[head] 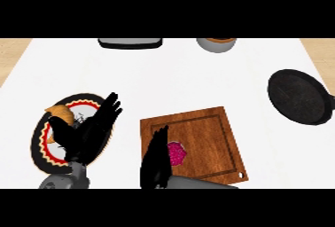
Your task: Pick the cupcake from the cutting board and place it in the pan
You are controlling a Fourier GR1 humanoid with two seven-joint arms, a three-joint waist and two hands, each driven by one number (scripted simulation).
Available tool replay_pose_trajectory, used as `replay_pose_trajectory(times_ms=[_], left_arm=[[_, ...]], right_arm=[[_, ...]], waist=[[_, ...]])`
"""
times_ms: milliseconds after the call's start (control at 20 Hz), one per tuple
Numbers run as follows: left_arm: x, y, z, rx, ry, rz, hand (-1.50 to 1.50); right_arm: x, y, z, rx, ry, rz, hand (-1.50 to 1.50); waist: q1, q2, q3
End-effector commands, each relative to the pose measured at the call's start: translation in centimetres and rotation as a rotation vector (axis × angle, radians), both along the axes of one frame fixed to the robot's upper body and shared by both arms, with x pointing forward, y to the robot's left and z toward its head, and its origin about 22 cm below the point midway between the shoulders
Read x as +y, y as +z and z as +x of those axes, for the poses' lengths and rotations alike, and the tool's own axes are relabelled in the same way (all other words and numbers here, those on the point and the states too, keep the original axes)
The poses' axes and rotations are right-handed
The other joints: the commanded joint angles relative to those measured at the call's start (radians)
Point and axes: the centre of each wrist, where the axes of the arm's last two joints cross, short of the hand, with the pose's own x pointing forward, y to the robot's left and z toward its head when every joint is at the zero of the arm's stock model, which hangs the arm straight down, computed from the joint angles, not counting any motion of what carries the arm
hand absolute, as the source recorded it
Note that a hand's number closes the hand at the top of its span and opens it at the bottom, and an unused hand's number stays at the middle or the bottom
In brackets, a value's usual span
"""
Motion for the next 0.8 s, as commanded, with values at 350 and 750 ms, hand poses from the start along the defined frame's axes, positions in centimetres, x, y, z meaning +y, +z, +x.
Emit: replay_pose_trajectory(times_ms=[350,750], left_arm=[[-0.1,0.1,0.2,-0.004,-0.001,0.019,0.00],[1.6,0.7,0.6,-0.004,0.049,0.017,0.00]], right_arm=[[0.0,-1.9,1.6,-0.120,0.143,-0.036,1.50],[-6.7,-2.2,1.0,-0.104,0.156,0.227,1.50]], waist=[[0.009,0.002,0.000],[-0.034,-0.002,0.002]])
